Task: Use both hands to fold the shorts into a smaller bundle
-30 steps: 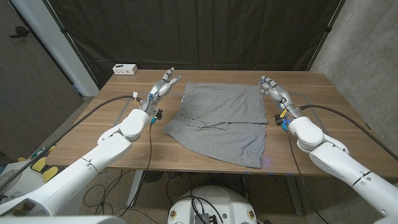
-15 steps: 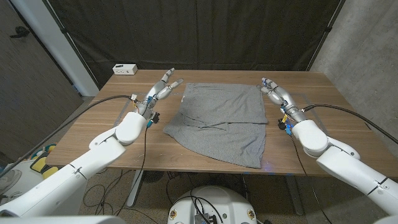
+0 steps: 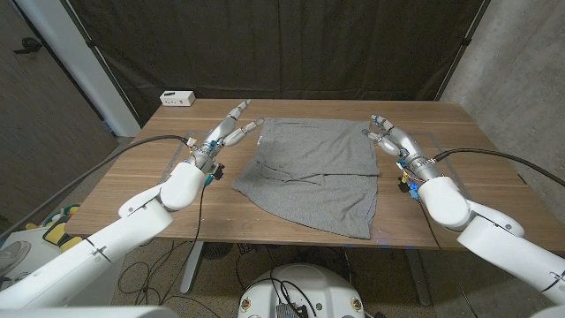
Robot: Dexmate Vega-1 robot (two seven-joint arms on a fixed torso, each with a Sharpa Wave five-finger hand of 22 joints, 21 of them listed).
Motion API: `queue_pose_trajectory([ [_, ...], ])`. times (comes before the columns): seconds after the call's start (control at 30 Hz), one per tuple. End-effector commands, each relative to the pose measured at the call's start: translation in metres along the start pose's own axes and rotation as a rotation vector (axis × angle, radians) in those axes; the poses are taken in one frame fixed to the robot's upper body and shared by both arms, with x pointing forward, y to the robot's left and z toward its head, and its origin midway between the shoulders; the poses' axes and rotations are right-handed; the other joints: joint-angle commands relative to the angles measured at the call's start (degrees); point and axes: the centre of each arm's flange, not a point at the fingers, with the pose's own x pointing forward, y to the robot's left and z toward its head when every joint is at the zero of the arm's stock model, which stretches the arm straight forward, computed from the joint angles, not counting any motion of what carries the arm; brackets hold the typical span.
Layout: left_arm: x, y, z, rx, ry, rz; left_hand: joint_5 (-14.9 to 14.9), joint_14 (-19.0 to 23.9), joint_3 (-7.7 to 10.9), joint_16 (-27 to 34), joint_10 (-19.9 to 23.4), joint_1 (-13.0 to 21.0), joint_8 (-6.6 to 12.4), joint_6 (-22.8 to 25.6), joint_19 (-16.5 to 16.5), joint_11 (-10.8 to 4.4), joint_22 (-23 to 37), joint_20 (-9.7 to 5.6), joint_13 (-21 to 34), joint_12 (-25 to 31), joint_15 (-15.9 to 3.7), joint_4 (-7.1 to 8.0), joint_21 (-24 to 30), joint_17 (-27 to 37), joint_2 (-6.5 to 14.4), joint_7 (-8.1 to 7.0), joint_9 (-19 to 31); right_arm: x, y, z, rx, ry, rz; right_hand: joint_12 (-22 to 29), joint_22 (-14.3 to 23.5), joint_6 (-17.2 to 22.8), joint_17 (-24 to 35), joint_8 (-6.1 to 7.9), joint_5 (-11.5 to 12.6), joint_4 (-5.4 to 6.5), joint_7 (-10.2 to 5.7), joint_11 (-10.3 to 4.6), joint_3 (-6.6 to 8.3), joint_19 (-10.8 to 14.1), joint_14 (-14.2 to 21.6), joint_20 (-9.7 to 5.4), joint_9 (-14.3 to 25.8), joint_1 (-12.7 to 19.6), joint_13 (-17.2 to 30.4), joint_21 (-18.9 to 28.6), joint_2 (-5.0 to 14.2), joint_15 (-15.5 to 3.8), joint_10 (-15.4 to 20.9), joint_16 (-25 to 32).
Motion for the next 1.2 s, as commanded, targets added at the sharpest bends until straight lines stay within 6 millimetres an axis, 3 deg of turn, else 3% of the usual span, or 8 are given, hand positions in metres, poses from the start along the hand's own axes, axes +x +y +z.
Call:
queue_pose_trajectory([
  [0.03,-0.016,0.007,0.008,0.127,-0.009,-0.001,-0.1,-0.1,0.21,-0.1,0.6,0.7,0.34,0.5,-0.2,-0.31,0.2,0.36,0.3,-0.1,-0.61,-0.55,0.0,0.1,-0.1,-0.16,0.2,-0.025,0.005,0.019,-0.144,0.005,0.014,0.3,0.2,0.3,0.3,0.24,-0.4,-0.28,-0.27,-0.37,0.41,0.5,0.4,-0.1,0.3,0.9,0.3,0.5,0.15,-0.6,0.6,0.2],
  [1.2,-0.06,0.024,0.014,0.369,0.034,-0.063,-0.3,0.7,0.21,0.2,2.6,1.9,0.27,1.4,0.8,-0.42,0.1,1.02,0.3,0.1,-0.57,-2.0,0.2,0.1,-0.4,-0.51,0.2,-0.083,0.03,0.04,-0.402,0.111,0.06,0.3,0.2,0.8,0.7,0.25,-1.3,0.09,-0.87,-1.06,0.35,0.8,1.3,-0.19,0.4,1.2,0.4,0.5,0.25,-2.14,1.1,0.7],
])
